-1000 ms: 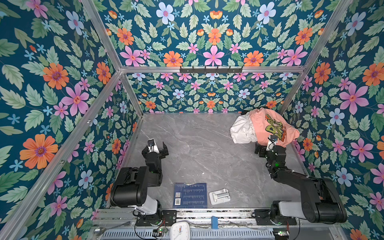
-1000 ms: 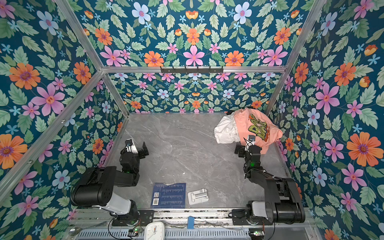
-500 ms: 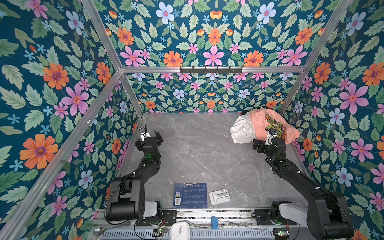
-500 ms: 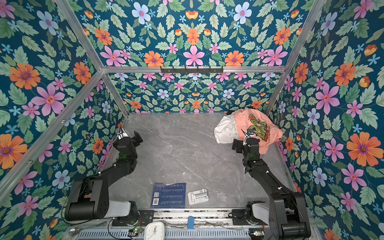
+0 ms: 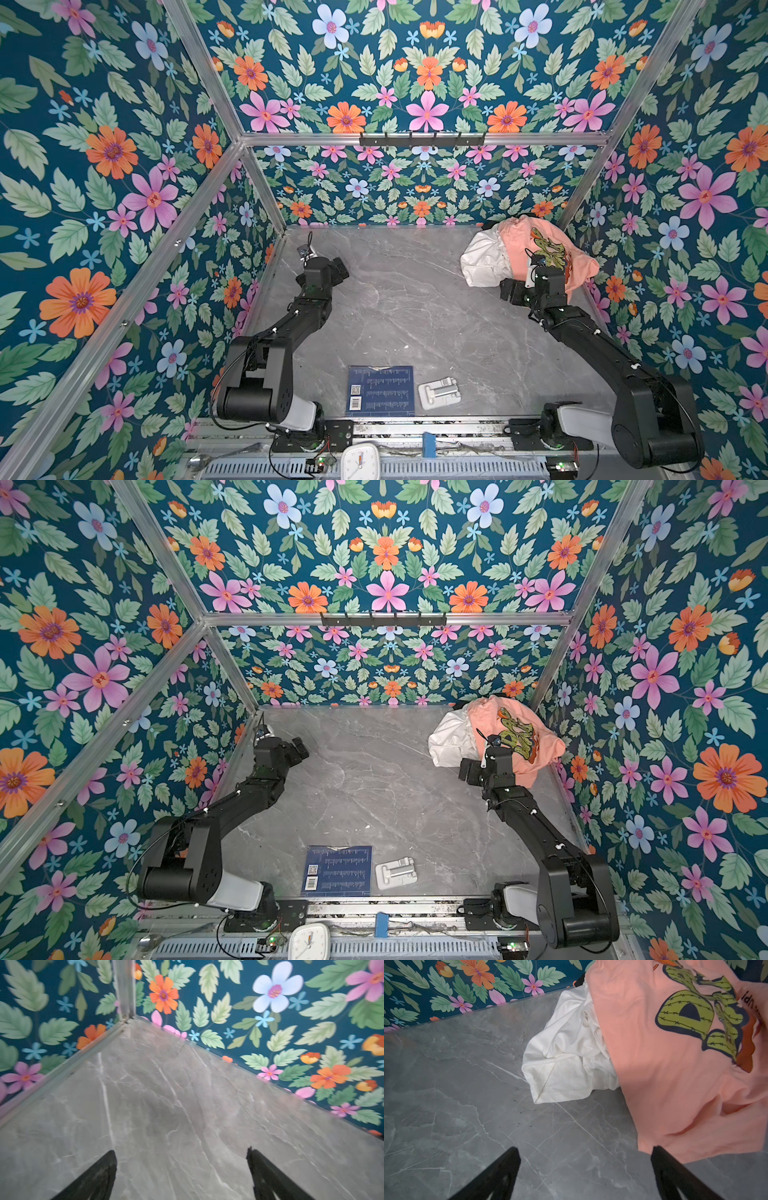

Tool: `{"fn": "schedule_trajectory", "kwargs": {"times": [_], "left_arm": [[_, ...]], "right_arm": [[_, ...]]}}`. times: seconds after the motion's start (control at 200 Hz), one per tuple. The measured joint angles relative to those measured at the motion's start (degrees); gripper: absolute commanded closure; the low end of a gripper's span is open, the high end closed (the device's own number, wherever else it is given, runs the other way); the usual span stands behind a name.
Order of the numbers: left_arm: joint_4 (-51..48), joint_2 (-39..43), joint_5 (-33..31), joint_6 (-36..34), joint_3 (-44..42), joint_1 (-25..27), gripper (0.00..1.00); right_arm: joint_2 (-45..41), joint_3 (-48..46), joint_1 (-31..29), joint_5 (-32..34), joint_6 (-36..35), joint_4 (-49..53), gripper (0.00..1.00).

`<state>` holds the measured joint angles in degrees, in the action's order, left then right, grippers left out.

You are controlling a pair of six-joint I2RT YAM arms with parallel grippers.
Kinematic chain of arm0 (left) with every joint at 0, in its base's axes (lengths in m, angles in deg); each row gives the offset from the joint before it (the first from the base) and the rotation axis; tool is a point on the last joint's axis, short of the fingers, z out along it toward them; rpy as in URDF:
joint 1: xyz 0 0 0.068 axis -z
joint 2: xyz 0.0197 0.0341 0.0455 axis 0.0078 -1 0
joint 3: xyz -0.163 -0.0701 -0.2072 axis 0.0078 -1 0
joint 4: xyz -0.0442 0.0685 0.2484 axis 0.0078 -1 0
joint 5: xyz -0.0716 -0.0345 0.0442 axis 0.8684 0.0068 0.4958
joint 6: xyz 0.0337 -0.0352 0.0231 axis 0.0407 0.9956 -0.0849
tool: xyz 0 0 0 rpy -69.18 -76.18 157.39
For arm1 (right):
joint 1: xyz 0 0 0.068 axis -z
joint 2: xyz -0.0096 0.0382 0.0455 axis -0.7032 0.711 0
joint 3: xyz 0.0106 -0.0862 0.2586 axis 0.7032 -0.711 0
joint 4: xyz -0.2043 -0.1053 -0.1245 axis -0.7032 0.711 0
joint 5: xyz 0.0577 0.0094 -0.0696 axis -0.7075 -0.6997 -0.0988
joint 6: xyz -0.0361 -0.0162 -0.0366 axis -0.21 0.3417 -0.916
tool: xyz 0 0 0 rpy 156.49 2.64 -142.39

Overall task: Pick out a specific cloth from the pile
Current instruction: 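Reach both grippers toward the white shirt in the clothes pile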

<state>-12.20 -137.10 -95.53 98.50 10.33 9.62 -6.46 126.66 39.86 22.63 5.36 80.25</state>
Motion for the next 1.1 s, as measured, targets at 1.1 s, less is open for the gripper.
{"fn": "schedule_trajectory", "kwargs": {"times": [1.1], "left_arm": [[5.9, -32.3, 32.4, 9.8, 30.6, 19.7, 0.26]], "right_arm": [[14.9, 17.6, -0.7, -3.2, 20.5, 19.9, 0.01]]}}
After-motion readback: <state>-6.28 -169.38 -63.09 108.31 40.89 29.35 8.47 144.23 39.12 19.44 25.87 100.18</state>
